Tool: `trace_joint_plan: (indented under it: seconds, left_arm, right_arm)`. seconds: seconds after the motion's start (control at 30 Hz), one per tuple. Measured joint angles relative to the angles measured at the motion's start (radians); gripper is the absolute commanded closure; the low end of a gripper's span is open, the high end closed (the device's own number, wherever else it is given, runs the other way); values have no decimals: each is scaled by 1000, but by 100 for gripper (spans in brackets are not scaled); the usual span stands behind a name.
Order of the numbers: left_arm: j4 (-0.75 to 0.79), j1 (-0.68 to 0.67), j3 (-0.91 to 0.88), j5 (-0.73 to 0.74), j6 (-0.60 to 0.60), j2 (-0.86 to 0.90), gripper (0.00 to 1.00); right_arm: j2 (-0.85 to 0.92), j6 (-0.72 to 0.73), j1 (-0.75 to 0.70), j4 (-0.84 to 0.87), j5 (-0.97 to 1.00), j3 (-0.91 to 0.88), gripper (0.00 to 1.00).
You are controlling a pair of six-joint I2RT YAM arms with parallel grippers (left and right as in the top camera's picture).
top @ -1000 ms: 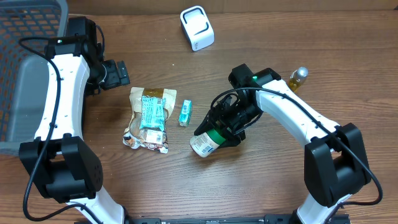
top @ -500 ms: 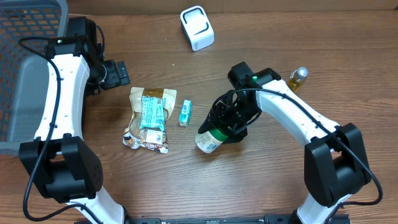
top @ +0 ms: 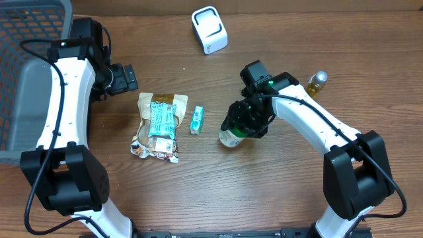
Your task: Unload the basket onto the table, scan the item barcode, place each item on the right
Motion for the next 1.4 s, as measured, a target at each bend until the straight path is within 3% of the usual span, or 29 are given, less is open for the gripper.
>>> trace_joint_plan:
  seconds: [0.1, 0.5, 1.17, 1.4]
  left_arm:
    - [0, 0, 0, 0, 0, 0, 0]
    - [0, 0, 0, 0, 0, 0, 1]
    - [0, 0, 0, 0, 0, 0, 0]
    - [0, 0, 0, 0, 0, 0, 0]
  right_arm:
    - [0, 0, 0, 34, 48, 0, 79]
    - [0, 0, 0, 83, 323, 0, 79]
    - [0, 1, 40, 163, 492, -24, 78]
    - [0, 0, 60, 168, 515, -26, 73]
